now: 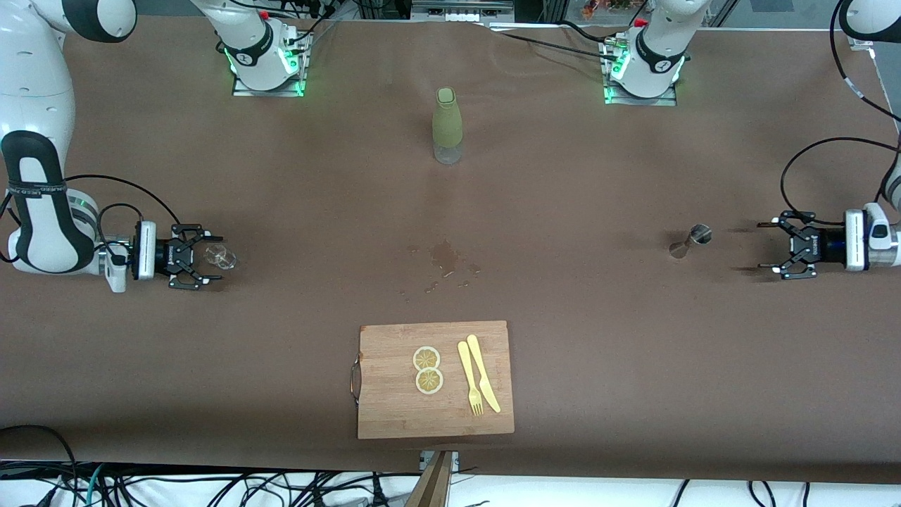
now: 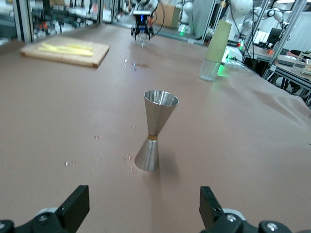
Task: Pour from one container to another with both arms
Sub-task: 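Grasp the glass cup with the right gripper while the left gripper grasps the jigger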
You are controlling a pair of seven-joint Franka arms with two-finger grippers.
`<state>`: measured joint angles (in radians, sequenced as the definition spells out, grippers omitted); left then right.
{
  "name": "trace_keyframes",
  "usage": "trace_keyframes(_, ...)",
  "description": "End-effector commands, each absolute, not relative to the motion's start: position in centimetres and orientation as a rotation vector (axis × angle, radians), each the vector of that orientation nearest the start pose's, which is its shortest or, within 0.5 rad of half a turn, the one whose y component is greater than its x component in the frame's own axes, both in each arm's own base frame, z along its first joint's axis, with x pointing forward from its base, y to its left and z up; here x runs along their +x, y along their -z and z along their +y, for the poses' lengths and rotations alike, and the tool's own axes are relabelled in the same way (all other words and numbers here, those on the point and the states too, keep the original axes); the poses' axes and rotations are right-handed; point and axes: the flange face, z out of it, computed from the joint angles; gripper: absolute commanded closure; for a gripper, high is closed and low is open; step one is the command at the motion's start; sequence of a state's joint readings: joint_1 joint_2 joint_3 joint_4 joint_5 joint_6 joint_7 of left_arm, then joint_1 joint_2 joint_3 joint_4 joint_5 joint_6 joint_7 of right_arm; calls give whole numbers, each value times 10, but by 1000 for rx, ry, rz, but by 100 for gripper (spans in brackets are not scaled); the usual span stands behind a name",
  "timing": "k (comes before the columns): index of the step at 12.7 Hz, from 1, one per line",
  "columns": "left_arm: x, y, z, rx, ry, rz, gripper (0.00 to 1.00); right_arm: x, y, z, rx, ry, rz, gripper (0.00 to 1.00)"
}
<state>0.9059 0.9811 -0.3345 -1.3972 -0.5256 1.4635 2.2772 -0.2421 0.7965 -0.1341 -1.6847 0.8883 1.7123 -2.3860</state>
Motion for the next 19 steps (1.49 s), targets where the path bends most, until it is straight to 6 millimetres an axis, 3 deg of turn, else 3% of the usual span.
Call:
trace_keyframes(1,552,-117,294,1411,-914,-1426,0,589,-121,-150,-1629,652,-1572,13)
trace_keyframes(6,545,-97,269,1365,-952,-1360,0,588,-121,-152,-1624,633,-1592,30)
trace_keyframes(10,532,-81,247,1345,-979,-1326,0,590,-122,-148,-1612,611,-1613,53)
trace_keyframes(12,529,-74,234,1321,-990,-1337,0,590,-121,-148,-1616,600,-1622,69)
trace_keyframes(14,528,-73,222,1299,-1009,-1328,0,592,-123,-147,-1618,585,-1634,77)
trace_keyframes(16,527,-73,212,1290,-1016,-1310,0,605,-135,-137,-1619,580,-1656,83)
trace_keyframes(19,526,-68,199,1290,-1032,-1320,1,624,-160,-106,-1625,555,-1686,86)
